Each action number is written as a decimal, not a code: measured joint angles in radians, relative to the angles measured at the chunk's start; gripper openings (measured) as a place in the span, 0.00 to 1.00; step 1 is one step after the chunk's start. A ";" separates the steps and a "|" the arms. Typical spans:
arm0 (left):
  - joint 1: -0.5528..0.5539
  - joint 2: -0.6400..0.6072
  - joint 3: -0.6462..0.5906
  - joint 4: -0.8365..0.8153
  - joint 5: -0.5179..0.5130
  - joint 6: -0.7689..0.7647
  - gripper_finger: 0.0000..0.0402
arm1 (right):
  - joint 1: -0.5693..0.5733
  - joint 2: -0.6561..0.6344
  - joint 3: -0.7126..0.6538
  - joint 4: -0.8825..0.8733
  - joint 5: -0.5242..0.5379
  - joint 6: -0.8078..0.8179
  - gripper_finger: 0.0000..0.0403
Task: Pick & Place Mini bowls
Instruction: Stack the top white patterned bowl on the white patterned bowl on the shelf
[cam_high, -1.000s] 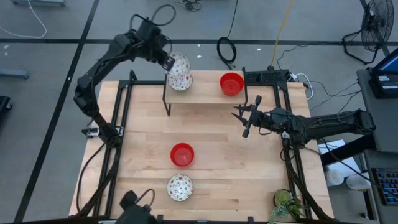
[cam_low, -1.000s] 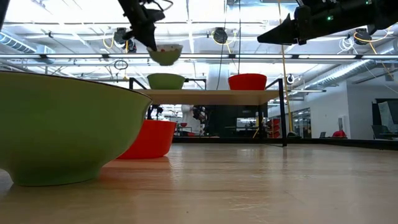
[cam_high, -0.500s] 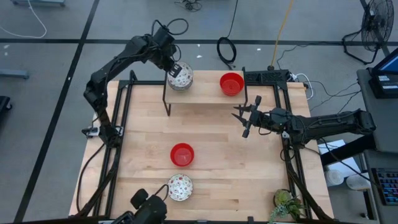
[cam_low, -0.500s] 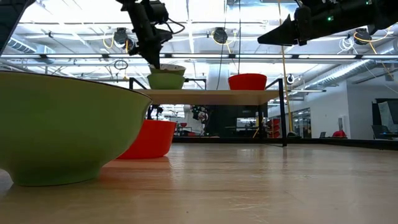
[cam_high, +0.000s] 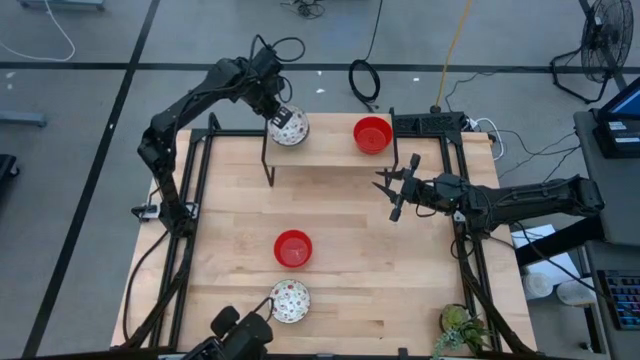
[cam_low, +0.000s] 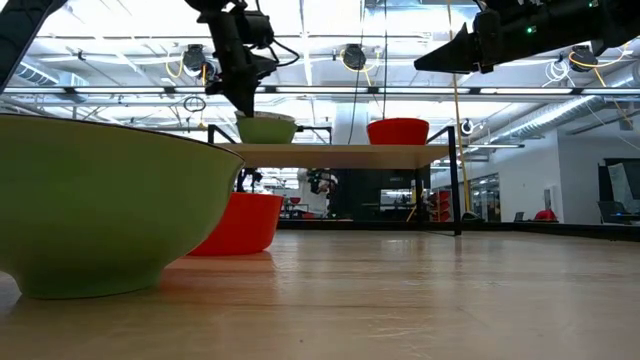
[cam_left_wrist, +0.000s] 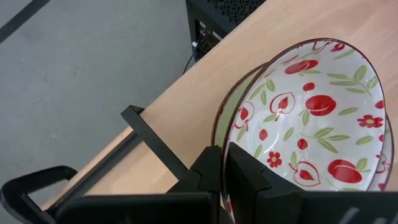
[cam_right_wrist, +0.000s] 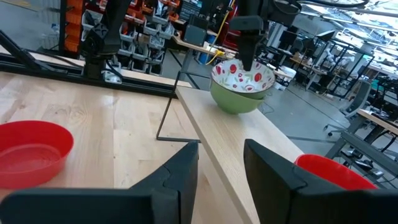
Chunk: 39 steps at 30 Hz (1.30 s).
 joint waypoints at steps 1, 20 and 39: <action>0.000 0.000 0.000 -0.005 0.003 -0.003 0.03 | 0.000 0.000 0.000 0.000 0.000 0.000 0.29; -0.003 0.000 0.000 -0.040 0.026 -0.016 0.07 | 0.000 0.000 0.000 -0.002 0.000 0.000 0.29; -0.002 -0.001 0.000 -0.002 0.023 0.005 0.34 | 0.000 0.000 0.000 -0.003 0.000 0.000 0.29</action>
